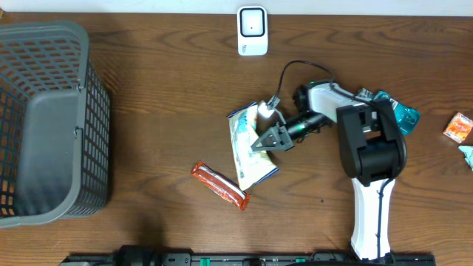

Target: Scan the item barcode

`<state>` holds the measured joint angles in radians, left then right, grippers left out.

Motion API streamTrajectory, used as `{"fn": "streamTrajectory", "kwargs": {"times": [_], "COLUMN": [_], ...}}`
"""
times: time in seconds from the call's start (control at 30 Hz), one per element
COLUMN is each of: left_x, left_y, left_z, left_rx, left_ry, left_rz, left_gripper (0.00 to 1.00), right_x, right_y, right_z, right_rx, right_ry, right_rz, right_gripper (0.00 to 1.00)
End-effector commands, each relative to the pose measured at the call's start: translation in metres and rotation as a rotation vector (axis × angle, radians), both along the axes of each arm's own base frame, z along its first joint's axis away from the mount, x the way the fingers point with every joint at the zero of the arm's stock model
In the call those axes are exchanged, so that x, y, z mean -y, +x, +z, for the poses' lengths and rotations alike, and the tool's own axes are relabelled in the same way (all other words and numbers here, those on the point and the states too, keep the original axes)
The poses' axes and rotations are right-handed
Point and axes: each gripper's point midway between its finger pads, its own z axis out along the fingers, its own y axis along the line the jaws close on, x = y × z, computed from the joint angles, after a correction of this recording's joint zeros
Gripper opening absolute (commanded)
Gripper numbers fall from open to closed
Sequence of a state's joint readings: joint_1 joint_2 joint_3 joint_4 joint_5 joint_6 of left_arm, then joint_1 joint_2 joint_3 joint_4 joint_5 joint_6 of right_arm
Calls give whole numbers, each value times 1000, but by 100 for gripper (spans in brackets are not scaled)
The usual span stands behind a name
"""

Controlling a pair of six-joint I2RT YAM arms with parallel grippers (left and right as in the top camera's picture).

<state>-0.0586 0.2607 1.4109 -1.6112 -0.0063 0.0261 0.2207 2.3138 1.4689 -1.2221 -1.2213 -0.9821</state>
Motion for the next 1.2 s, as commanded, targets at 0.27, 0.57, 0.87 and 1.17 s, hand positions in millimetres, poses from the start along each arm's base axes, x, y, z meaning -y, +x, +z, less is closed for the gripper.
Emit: {"fn": "streamTrajectory", "kwargs": {"times": [0.27,0.57,0.87,1.17], "left_x": [-2,-2,-2,-2], "left_y": [-9,-9,-9,-9], "left_z": [-16,-16,-16,-16], "left_rx": [-81,-81,-81,-81], "left_ry": [7,7,7,7], "left_rz": [11,11,11,11], "left_gripper": [99,99,99,99], "right_x": [53,46,24,24], "right_y": [28,37,17,-9], "right_z": [-5,10,-73,-112], "right_rx": [-158,-125,-117,-6], "right_ry": [-141,-143,-700,-979], "right_rz": [-189,-169,-129,-74], "right_gripper": [99,99,99,1]}}
